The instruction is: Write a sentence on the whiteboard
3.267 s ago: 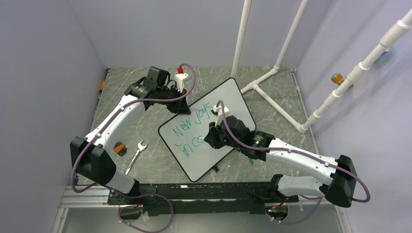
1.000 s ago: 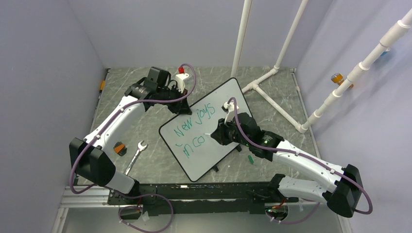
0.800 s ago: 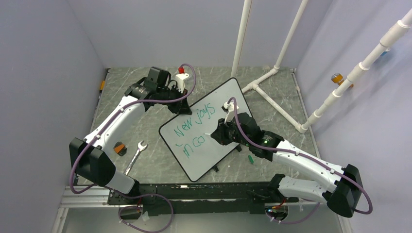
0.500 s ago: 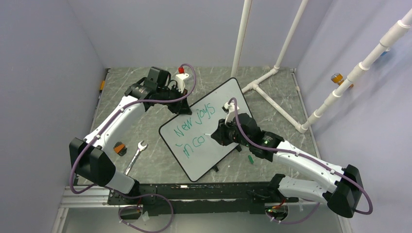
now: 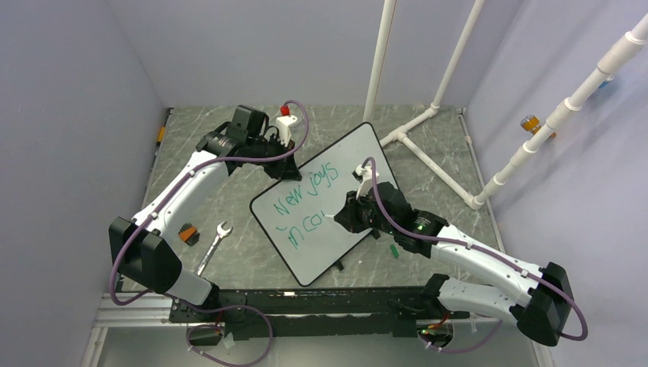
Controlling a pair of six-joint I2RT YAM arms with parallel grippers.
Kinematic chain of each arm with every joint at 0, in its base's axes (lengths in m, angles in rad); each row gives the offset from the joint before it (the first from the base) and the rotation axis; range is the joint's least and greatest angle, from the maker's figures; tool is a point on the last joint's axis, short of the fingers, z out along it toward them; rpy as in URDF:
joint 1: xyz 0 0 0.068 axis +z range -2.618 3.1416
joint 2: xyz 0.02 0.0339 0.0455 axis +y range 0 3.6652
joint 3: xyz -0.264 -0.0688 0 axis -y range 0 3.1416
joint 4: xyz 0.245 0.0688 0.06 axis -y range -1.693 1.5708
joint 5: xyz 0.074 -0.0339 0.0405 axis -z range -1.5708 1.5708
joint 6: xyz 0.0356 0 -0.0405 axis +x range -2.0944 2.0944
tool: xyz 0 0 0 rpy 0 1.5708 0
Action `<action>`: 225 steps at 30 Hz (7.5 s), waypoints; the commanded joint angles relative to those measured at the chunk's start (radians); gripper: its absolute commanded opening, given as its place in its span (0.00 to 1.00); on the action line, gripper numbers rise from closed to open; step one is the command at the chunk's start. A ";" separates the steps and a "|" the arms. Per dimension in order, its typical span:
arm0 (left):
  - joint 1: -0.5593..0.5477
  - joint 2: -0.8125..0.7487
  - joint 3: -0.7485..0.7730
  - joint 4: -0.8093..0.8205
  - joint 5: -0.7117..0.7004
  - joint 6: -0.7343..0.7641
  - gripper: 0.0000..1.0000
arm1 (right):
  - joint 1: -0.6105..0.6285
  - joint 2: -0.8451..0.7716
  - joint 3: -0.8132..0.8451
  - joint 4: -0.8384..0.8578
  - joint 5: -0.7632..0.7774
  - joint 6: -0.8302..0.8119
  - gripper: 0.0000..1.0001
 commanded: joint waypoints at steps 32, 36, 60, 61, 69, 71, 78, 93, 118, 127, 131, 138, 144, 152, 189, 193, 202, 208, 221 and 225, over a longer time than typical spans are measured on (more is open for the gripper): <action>-0.035 -0.006 -0.024 -0.003 -0.085 0.136 0.00 | -0.022 0.094 0.173 -0.037 0.099 -0.061 0.00; -0.036 -0.005 -0.024 -0.003 -0.086 0.137 0.00 | -0.025 0.081 0.149 -0.039 0.096 -0.052 0.00; -0.037 -0.002 -0.024 -0.005 -0.089 0.137 0.00 | -0.025 0.025 0.053 -0.018 0.057 0.000 0.00; -0.038 -0.002 -0.024 -0.004 -0.088 0.137 0.00 | -0.024 0.029 0.060 -0.018 0.056 -0.001 0.00; -0.038 -0.004 -0.024 -0.004 -0.089 0.137 0.00 | -0.025 0.058 0.119 -0.034 0.074 -0.031 0.00; -0.038 -0.004 -0.025 -0.005 -0.090 0.137 0.00 | -0.025 0.062 0.130 -0.035 0.076 -0.037 0.00; -0.039 -0.004 -0.025 -0.005 -0.090 0.137 0.00 | -0.031 0.087 0.171 -0.036 0.077 -0.051 0.00; -0.039 -0.005 -0.024 -0.005 -0.090 0.137 0.00 | -0.060 0.098 0.189 -0.061 0.106 -0.053 0.00; -0.039 -0.006 -0.025 -0.005 -0.097 0.138 0.00 | -0.070 0.006 0.023 -0.051 0.049 0.021 0.00; -0.039 -0.002 -0.026 0.001 -0.111 0.131 0.00 | -0.070 -0.027 0.111 -0.113 0.083 -0.016 0.00; -0.039 -0.009 -0.033 0.018 -0.115 0.121 0.00 | -0.072 -0.029 0.157 -0.128 0.100 -0.039 0.00; -0.040 -0.024 -0.038 0.031 -0.081 0.124 0.00 | -0.091 0.012 0.212 -0.118 0.110 -0.076 0.00; -0.040 -0.021 -0.039 0.030 -0.087 0.125 0.00 | -0.111 0.033 0.221 -0.105 0.098 -0.083 0.00; -0.040 -0.028 -0.044 0.039 -0.103 0.116 0.00 | -0.116 0.019 0.185 -0.081 0.071 -0.064 0.00; -0.040 -0.034 -0.039 0.033 -0.116 0.121 0.00 | -0.119 0.020 0.066 -0.046 0.020 -0.024 0.00; -0.040 -0.033 -0.038 0.032 -0.116 0.121 0.00 | -0.119 0.001 0.052 -0.055 0.024 -0.017 0.00; -0.040 -0.033 -0.037 0.030 -0.127 0.121 0.00 | -0.119 -0.042 0.087 -0.066 0.019 -0.014 0.00; -0.040 -0.033 -0.035 0.024 -0.130 0.122 0.00 | -0.119 -0.049 0.116 -0.042 0.005 -0.031 0.00; -0.040 -0.033 -0.035 0.022 -0.134 0.121 0.00 | -0.119 0.057 0.200 -0.005 0.013 -0.051 0.00; -0.040 -0.031 -0.033 0.022 -0.132 0.120 0.00 | -0.120 0.081 0.187 0.009 0.021 -0.053 0.00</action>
